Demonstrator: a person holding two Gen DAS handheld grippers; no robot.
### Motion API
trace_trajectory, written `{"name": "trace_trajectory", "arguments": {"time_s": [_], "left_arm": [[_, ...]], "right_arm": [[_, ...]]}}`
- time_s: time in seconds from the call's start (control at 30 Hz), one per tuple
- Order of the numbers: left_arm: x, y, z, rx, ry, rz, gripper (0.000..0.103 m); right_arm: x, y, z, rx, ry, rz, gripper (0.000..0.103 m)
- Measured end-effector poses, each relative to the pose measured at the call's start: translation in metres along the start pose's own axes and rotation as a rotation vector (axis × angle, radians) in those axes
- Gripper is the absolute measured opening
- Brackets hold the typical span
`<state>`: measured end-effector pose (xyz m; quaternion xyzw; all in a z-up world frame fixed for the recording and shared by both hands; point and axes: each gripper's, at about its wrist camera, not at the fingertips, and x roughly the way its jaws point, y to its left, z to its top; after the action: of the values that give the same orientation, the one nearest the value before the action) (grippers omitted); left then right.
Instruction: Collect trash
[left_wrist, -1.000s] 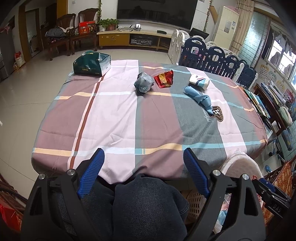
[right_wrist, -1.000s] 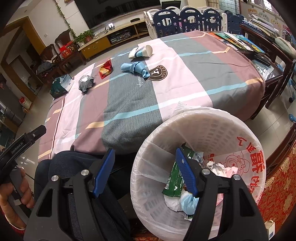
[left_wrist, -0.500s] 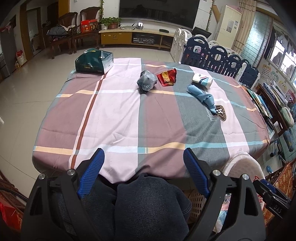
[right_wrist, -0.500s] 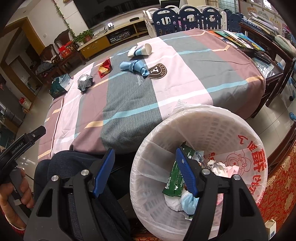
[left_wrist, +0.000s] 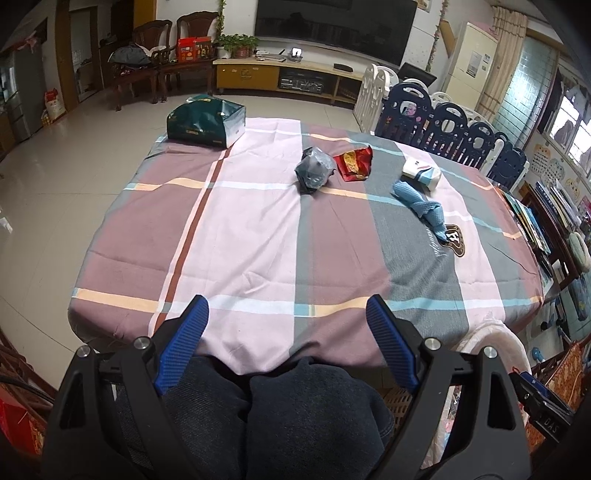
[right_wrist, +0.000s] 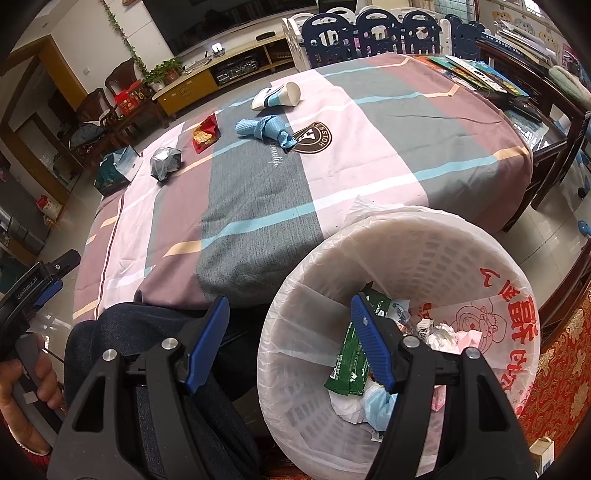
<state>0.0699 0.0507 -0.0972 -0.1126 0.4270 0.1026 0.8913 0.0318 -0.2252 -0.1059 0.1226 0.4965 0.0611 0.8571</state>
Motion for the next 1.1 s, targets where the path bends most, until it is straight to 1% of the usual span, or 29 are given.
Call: {"name": "trace_trajectory", "arguments": {"time_s": [0.43, 0.77, 1.1], "left_arm": [[0.015, 0.005, -0.003, -0.006, 0.036, 0.013, 0.087], [0.017, 0.017, 0.004, -0.041, 0.032, 0.021, 0.087], [0.023, 0.033, 0.014, -0.085, 0.034, 0.039, 0.087]], "right_arm": [[0.016, 0.009, 0.001, -0.011, 0.031, 0.012, 0.067], [0.018, 0.01, 0.01, -0.013, 0.015, 0.011, 0.067], [0.025, 0.021, 0.024, -0.037, 0.005, 0.027, 0.067]]}}
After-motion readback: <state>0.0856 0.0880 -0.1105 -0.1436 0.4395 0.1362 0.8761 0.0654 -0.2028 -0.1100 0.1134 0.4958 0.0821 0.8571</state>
